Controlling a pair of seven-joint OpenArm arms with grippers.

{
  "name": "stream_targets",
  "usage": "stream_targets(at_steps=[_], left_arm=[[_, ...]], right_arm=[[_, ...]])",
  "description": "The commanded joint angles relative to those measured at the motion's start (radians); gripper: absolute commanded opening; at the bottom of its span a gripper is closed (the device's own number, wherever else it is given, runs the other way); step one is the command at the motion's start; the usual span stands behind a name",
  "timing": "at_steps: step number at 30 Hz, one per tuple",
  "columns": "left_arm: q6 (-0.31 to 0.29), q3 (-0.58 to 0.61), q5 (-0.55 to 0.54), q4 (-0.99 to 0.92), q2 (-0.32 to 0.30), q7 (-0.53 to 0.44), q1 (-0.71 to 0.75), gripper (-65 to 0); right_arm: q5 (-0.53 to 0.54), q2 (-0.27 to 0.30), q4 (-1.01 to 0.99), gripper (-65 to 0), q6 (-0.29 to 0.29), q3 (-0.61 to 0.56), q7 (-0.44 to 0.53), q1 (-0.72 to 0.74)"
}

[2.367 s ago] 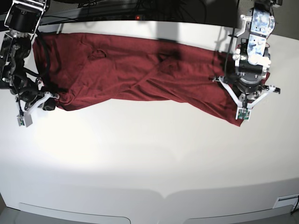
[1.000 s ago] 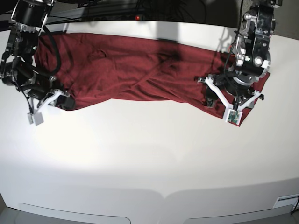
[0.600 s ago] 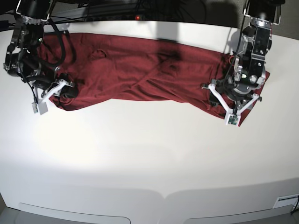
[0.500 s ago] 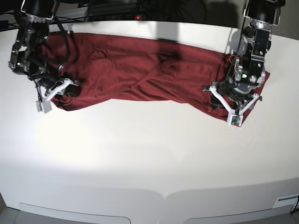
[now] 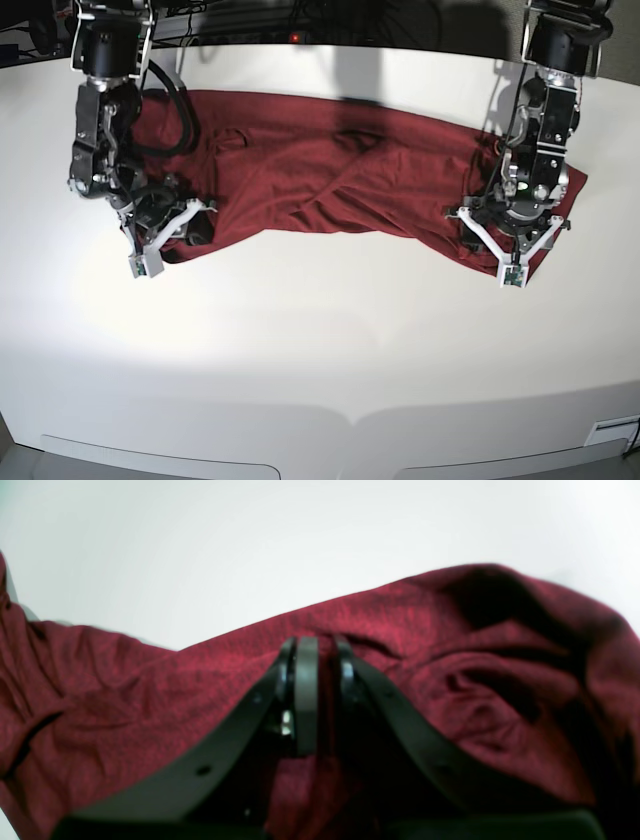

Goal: Fold the T-shirt properly
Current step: 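Regrasp both ends of the red strip with both grippers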

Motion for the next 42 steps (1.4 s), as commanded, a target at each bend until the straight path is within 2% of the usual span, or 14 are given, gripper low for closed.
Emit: stream_targets(at_steps=[1, 4, 9, 15, 18, 22, 25, 34, 42], left_arm=[[0.042, -0.002, 0.038, -0.019, -0.019, 0.104, 0.011, -27.2], [0.125, -0.002, 0.097, -0.019, -0.031, 0.104, 0.002, -27.2], [0.169, -0.013, 0.102, -0.019, -0.036, 0.163, -0.024, -27.2], [0.169, -0.028, 0.102, -0.019, -0.034, 0.163, -0.025, -27.2], [0.169, -0.028, 0.114, -0.019, -0.035, 0.163, -0.028, -27.2], [0.169, -0.028, 0.185, -0.018, -0.034, 0.163, -0.031, -27.2], [0.172, -0.028, 0.187, -0.012, -0.034, 0.163, -0.039, -27.2], [0.172, -0.028, 0.188, 0.001, -0.034, 0.168, -0.077, -27.2], [0.171, -0.028, 0.188, 0.121, -0.035, 0.277, -0.091, -27.2]], right_arm=[[-0.068, 0.010, -0.016, -59.5, -0.014, -0.002, -0.034, 0.022], [-0.098, 0.027, -0.030, -59.5, -0.014, -0.002, -0.031, 0.068], [-0.098, 0.069, -0.030, -59.5, -0.014, -0.002, -0.033, 0.122], [-0.102, 0.071, -0.030, -59.5, -0.014, -0.002, -0.026, 0.122], [-0.077, 0.071, -0.030, -59.5, -0.014, -0.002, -0.028, 0.124], [-0.029, 0.071, -0.024, -59.5, -0.014, -0.002, -0.050, 0.124], [0.019, 0.071, -0.005, -59.5, -0.014, -0.002, -0.079, 0.122], [0.022, 0.071, 0.094, -59.5, -0.014, -0.002, -0.092, 0.122], [0.021, 0.072, 0.103, -59.5, -0.014, -0.002, -0.101, 0.122]])
